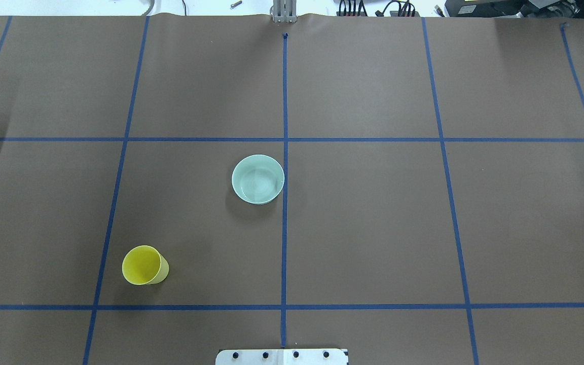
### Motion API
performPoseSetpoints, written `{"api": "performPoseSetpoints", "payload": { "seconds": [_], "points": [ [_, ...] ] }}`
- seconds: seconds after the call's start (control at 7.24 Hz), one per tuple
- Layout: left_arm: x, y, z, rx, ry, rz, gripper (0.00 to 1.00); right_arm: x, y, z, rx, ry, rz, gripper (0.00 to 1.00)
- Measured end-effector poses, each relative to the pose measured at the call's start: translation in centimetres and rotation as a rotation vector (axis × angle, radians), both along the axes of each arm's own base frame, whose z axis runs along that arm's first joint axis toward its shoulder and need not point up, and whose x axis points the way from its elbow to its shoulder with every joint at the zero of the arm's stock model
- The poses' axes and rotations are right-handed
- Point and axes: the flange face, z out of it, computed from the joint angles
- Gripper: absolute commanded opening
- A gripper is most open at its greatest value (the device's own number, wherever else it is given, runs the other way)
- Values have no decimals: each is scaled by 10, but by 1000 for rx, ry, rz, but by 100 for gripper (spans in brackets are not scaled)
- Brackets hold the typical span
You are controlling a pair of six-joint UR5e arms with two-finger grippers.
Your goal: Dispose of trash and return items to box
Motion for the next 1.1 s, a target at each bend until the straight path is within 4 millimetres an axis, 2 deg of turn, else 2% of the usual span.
{"api": "performPoseSetpoints", "payload": {
  "seconds": [0.41,0.55,0.69,1.1],
  "points": [
    [7,-2,6,-4,0,14,99,72,22,11,-74,156,-96,0],
    [7,-3,7,2,0,15,99,84,27,14,-96,184,-118,0],
    [8,-3,8,7,1,16,99,88,33,24,-122,193,-131,99],
    [9,-4,3,2,7,6,99,85,33,38,-160,194,-146,100]
  ]
}}
